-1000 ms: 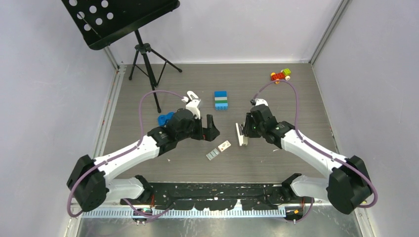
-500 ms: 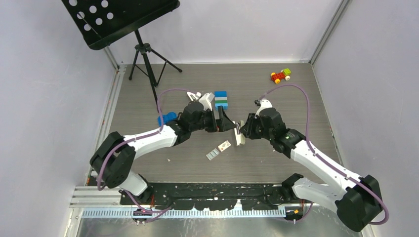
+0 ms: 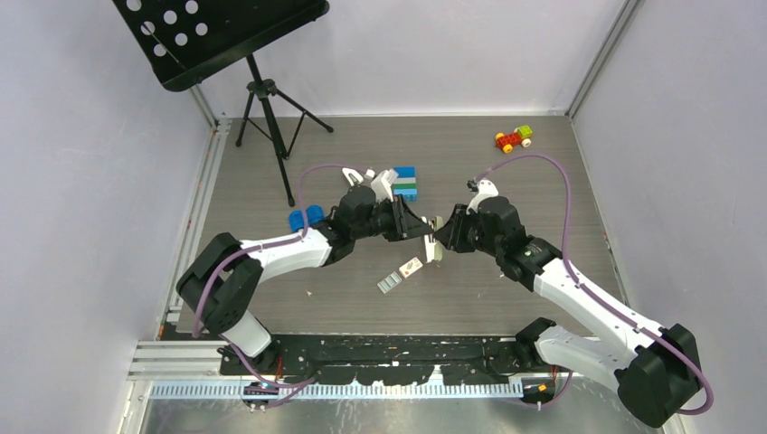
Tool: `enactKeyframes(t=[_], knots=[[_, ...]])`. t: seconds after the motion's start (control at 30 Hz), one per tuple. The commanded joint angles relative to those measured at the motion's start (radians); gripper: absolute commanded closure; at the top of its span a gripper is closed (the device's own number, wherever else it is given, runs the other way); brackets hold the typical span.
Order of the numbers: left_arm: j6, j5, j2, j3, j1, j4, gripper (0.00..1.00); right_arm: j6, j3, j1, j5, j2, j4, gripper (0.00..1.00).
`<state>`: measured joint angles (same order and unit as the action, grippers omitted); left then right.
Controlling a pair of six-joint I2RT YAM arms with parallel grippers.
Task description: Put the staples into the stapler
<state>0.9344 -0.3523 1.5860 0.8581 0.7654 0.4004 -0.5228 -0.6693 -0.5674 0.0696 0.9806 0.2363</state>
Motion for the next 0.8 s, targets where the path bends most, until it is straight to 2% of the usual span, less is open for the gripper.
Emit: enactKeyframes(t=[0.0, 0.03, 0.13, 0.23, 0.37, 0.57, 0.67, 0.77], knots=[[-0.065, -0.02, -0.061, -0.002, -0.008, 0.06, 0.96, -0.023, -0.006, -0.005, 0.035, -0.019, -0.077, 0.86], [-0.084, -0.014, -0.079, -0.011, -0.013, 0.051, 1.0, -0.027, -0.01, -0.005, 0.035, -0.021, -0.071, 0.8], [-0.146, -0.003, -0.138, -0.049, -0.041, 0.032, 1.0, -0.035, -0.026, -0.005, 0.04, -0.028, -0.039, 0.55], [-0.251, 0.008, -0.201, -0.08, -0.055, 0.006, 1.0, -0.042, -0.049, -0.005, 0.048, -0.04, -0.007, 0.43], [-0.447, -0.027, -0.276, -0.109, -0.055, -0.035, 1.0, -0.051, -0.092, -0.005, 0.119, -0.045, 0.014, 0.36], [-0.72, -0.142, -0.405, -0.192, -0.055, 0.022, 0.95, 0.019, -0.095, -0.004, 0.306, -0.044, -0.051, 0.29], [-0.79, -0.151, -0.464, -0.243, -0.055, 0.084, 0.95, 0.101, -0.055, -0.005, 0.38, -0.085, -0.124, 0.29], [-0.82, -0.187, -0.496, -0.242, -0.055, 0.065, 0.96, 0.207, -0.016, -0.005, 0.454, -0.149, -0.186, 0.26]])
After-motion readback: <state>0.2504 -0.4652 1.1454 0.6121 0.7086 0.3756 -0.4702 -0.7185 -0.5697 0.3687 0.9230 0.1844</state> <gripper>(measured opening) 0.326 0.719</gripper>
